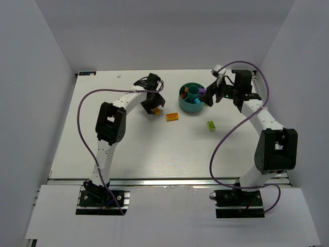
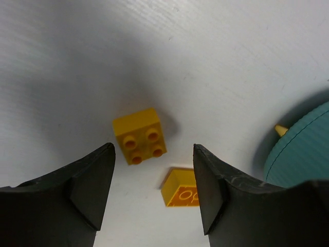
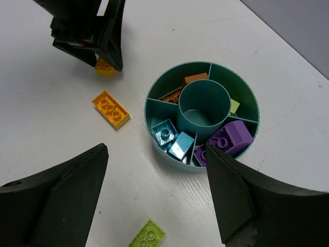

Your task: Sort the legos into containers by color

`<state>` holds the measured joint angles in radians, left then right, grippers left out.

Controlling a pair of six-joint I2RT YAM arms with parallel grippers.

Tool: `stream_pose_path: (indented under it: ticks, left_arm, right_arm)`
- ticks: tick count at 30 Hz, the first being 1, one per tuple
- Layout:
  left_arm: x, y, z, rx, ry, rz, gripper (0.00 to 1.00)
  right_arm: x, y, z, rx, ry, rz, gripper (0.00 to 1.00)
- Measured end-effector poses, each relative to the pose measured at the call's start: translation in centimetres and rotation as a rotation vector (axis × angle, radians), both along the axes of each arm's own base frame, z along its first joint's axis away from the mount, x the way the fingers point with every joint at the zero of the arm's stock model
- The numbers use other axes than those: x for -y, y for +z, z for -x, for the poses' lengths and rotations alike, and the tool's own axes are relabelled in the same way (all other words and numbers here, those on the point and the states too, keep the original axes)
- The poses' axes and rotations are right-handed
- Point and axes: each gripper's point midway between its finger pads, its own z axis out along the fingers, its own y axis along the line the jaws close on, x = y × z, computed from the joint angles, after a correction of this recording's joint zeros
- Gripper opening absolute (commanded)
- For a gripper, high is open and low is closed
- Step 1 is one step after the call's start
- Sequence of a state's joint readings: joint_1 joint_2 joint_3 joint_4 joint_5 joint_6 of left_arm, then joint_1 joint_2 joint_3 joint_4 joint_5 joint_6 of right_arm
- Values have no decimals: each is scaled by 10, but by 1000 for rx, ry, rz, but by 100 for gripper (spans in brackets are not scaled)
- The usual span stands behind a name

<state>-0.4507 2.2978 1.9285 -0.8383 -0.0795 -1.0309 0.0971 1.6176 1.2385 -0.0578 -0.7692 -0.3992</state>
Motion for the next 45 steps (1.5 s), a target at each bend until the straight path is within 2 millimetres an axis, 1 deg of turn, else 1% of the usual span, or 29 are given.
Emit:
stream_pose_path:
  ticks: [4,10,13,17,21,22,25,28,31,32,34,35,37,38,42,45]
  left_arm:
    - [3,-7,-9,2,4,-6,69]
    - [1,-11,-8,-16,3,-25,65]
    - [0,-12,-7,-24,-2,-34,59]
    - [0,-13,-9,-28,-12,-41,55]
    - [-1,-14,-8,-30,-22,-44,36]
    - [-1,-14,-9,-27,-26,-45,28]
    - [-1,-13,-9,-20,-34,-44,17]
    - [-2,-13,-7,-9,-49,-46,11]
    - [-4,-9,-2,12,-86,-52,6]
    - [-4,-6,0,28,-105,-53,5]
    - [-2,5,2,74,-143,-44,3]
    - [0,13,3,104,-165,-38,2]
    - [12,36,2,194,-222,-12,2]
    - [20,48,3,237,-249,2,2]
    - [64,100,5,436,-374,83,2]
    - [101,130,7,565,-460,147,2]
  right_arm:
    - [2,2,2,8,-2,-3,81]
    - [10,5,1,14,-21,-17,81]
    - [14,6,-1,16,-29,-24,81]
    - [14,4,-1,17,-31,-27,81]
    - [15,-2,2,4,-33,-27,81]
    - [15,-2,2,3,-32,-27,80]
    - [16,-2,2,5,-35,-27,80]
    - [17,1,2,10,-41,-30,79]
    - [20,4,0,13,-57,-36,76]
    - [22,5,-1,13,-65,-37,69]
    - [26,6,-4,13,-86,-39,65]
    - [28,6,-5,7,-97,-42,61]
    - [31,6,-7,2,-115,-45,56]
    - [33,6,-8,-3,-126,-48,50]
    - [36,5,-9,-14,-145,-53,46]
    - [38,5,-9,-19,-153,-56,46]
